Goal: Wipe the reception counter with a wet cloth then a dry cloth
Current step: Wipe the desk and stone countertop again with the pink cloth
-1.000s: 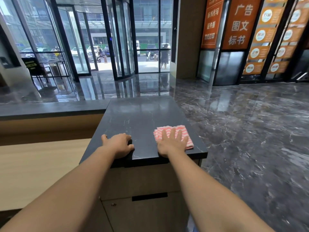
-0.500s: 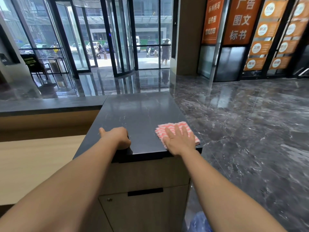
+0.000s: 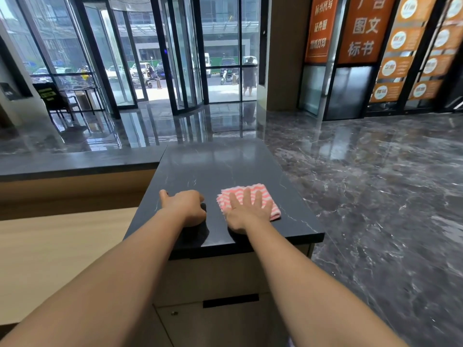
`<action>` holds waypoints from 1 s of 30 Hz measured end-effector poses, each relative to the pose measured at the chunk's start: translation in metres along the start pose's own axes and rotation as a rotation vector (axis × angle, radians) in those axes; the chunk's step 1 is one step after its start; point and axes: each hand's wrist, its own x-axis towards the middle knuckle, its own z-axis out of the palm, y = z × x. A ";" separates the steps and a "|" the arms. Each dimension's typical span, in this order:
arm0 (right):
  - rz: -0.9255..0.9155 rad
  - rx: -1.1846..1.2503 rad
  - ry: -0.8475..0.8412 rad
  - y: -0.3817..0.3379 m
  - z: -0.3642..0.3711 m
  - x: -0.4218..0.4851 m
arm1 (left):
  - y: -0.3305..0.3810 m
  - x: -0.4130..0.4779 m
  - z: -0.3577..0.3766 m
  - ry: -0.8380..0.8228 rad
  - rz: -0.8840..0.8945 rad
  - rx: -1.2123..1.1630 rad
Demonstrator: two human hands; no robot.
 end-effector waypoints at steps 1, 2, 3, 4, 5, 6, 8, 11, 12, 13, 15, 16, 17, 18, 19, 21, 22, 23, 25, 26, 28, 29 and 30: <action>0.005 0.012 -0.005 0.004 -0.003 0.008 | -0.003 0.003 0.000 -0.007 0.002 -0.002; 0.019 0.031 -0.003 0.006 -0.006 0.019 | -0.008 0.009 -0.001 -0.006 0.003 -0.004; 0.039 0.047 0.002 0.009 -0.009 0.030 | -0.013 0.014 -0.002 -0.007 0.007 -0.004; 0.064 0.058 0.008 0.013 -0.012 0.041 | -0.019 0.020 -0.003 -0.008 0.012 -0.001; 0.090 0.066 0.013 0.017 -0.015 0.052 | -0.024 0.025 -0.005 -0.007 0.018 0.001; 0.116 0.067 0.018 0.020 -0.018 0.064 | -0.031 0.032 -0.007 -0.009 0.024 0.002; 0.170 0.064 0.019 0.026 -0.025 0.086 | -0.040 0.047 -0.010 -0.026 0.041 0.004; 0.237 0.077 0.011 0.029 -0.034 0.120 | -0.054 0.075 -0.016 -0.052 0.069 0.002; 0.253 0.081 0.011 0.028 -0.037 0.132 | -0.059 0.087 -0.018 -0.056 0.078 0.000; 0.264 0.083 0.012 0.028 -0.039 0.141 | -0.063 0.096 -0.020 -0.062 0.083 -0.003; 0.277 0.086 0.014 0.026 -0.043 0.160 | -0.072 0.115 -0.024 -0.077 0.090 -0.016; 0.280 0.085 0.017 0.025 -0.045 0.169 | -0.077 0.123 -0.024 -0.080 0.099 -0.022; 0.282 0.085 0.019 0.023 -0.047 0.178 | -0.081 0.131 -0.024 -0.082 0.107 -0.032; 0.284 0.087 0.021 0.021 -0.048 0.186 | -0.086 0.137 -0.024 -0.081 0.115 -0.044; 0.285 0.088 0.023 0.017 -0.049 0.195 | -0.090 0.143 -0.024 -0.076 0.122 -0.062; 0.279 0.092 0.028 0.007 -0.051 0.212 | -0.103 0.154 -0.019 -0.078 0.121 -0.114; 0.273 0.089 0.032 0.001 -0.052 0.220 | -0.108 0.158 -0.016 -0.081 0.117 -0.166; 0.261 0.086 0.035 -0.007 -0.052 0.228 | -0.114 0.161 -0.012 -0.076 0.109 -0.248; 0.225 0.080 0.039 -0.028 -0.051 0.243 | -0.126 0.167 -0.006 -0.033 0.063 -0.435; 0.200 0.079 0.042 -0.041 -0.050 0.249 | -0.131 0.169 -0.003 0.002 0.028 -0.510; 0.133 0.074 0.048 -0.075 -0.045 0.260 | -0.141 0.170 0.000 0.049 -0.048 -0.639; 0.087 0.067 0.047 -0.095 -0.042 0.262 | -0.143 0.169 0.000 0.059 -0.085 -0.733; 0.033 0.061 0.041 -0.117 -0.038 0.264 | -0.146 0.168 0.000 0.059 -0.119 -0.862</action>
